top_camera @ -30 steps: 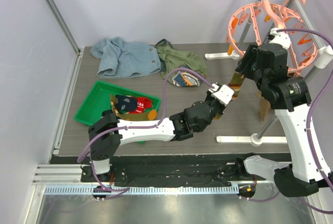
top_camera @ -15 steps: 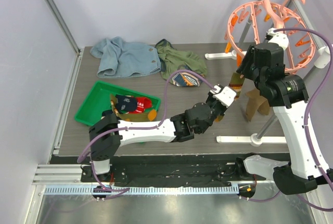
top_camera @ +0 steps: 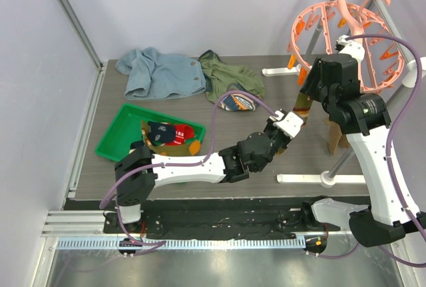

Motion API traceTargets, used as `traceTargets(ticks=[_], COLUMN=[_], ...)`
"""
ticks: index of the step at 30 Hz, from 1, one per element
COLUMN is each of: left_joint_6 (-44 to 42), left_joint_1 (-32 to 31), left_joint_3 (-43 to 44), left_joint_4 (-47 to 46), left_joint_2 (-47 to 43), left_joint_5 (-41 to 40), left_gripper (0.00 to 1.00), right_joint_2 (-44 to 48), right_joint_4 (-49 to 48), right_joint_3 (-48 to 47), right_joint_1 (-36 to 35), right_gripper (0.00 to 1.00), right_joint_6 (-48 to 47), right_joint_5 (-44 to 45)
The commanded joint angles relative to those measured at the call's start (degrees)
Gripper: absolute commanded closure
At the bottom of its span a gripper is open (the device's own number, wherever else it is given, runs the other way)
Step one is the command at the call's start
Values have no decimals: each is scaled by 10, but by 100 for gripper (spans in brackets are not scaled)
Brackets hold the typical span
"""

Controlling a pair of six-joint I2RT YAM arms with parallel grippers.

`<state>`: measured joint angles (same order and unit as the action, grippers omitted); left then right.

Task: Remove the socks clipped to the hanger

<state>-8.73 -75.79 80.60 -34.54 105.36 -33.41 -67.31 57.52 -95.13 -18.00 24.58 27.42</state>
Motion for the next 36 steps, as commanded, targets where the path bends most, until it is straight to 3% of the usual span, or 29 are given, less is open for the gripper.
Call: traceTargets(ticks=[1,7,10,12,13,16,24,29,36], left_joint_6=[-15,-16,-16,-16,-16,-16,54,130,321], left_joint_1=[-7,-7,-7,-7,-7,-7,13,54,179], left_joint_3=[29,30,28,25,24,14,-49,-146,-206], left_joint_4=[-45,-45,-44,-45,-45,-47,-22,25,368], left_joint_2=[5,6,5,2,1,-4,-48,-152,-331], left_joint_5=[-16,-17,-17,-20,-22,-32,-51,-79,-119], left_gripper=[100,100,100,100,100,100,100,100,100], right_joint_2=[-5,-15,-17,-18,-18,-13,2,11,26], right_joint_4=[-13,-5,-1,-4,-6,-27,-72,-81,-89], right_joint_3=[-15,-19,-19,-19,-18,-6,28,28,41], right_joint_1=[-13,-32,-39,-39,-39,-39,-39,-40,-39], right_gripper=[45,46,55,68,82,99,99,99,98], right_joint_6=[5,0,-4,-5,-8,-8,1,2,6], right_joint_5=[30,68,91,99,98,84,50,40,16])
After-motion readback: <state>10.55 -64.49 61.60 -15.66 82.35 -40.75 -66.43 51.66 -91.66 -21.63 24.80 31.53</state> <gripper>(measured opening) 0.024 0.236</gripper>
